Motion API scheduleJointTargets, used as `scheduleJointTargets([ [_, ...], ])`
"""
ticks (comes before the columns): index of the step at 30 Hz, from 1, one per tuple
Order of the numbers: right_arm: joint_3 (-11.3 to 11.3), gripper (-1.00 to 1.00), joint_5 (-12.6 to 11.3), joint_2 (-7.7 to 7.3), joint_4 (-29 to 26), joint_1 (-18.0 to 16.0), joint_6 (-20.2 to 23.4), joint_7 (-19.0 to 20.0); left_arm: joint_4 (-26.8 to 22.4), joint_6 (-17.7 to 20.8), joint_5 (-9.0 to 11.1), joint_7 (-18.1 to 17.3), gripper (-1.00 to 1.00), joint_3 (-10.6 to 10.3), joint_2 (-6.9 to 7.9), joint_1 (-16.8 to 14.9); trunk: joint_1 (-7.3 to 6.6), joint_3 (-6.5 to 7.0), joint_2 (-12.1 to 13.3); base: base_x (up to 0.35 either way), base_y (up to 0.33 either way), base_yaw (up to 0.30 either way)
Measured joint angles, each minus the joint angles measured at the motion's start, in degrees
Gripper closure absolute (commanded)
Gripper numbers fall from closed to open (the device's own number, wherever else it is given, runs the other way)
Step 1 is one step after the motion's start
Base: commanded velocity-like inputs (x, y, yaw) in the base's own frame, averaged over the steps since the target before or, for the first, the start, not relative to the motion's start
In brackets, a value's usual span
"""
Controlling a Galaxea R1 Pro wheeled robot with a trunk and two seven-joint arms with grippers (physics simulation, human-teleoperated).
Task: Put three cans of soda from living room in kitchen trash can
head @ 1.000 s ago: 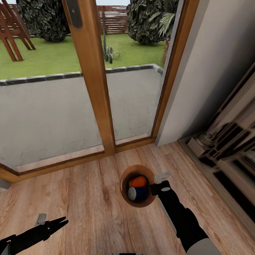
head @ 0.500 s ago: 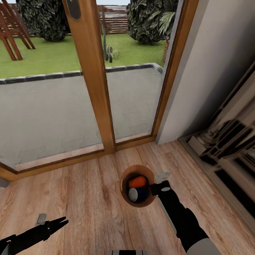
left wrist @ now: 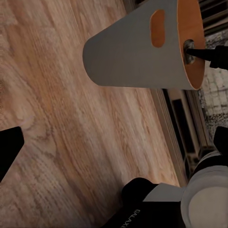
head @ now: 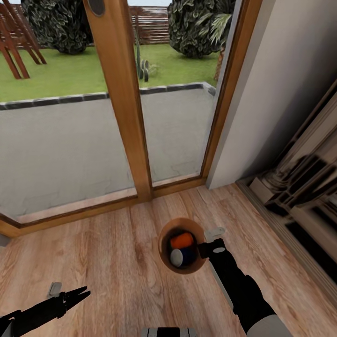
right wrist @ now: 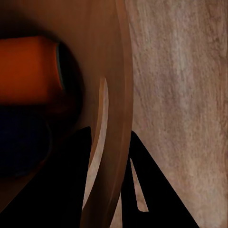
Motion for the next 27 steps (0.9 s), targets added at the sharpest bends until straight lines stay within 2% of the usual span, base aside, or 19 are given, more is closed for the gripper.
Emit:
scheduleJointTargets([
  [27,0.0,1.0,-0.06,0.0,0.0,-0.01,-0.01,0.0,0.01,0.0,-0.03,0.02,-1.0,-0.01,0.0,0.0,5.93,-4.85,-10.83,0.0,0.0,0.0],
])
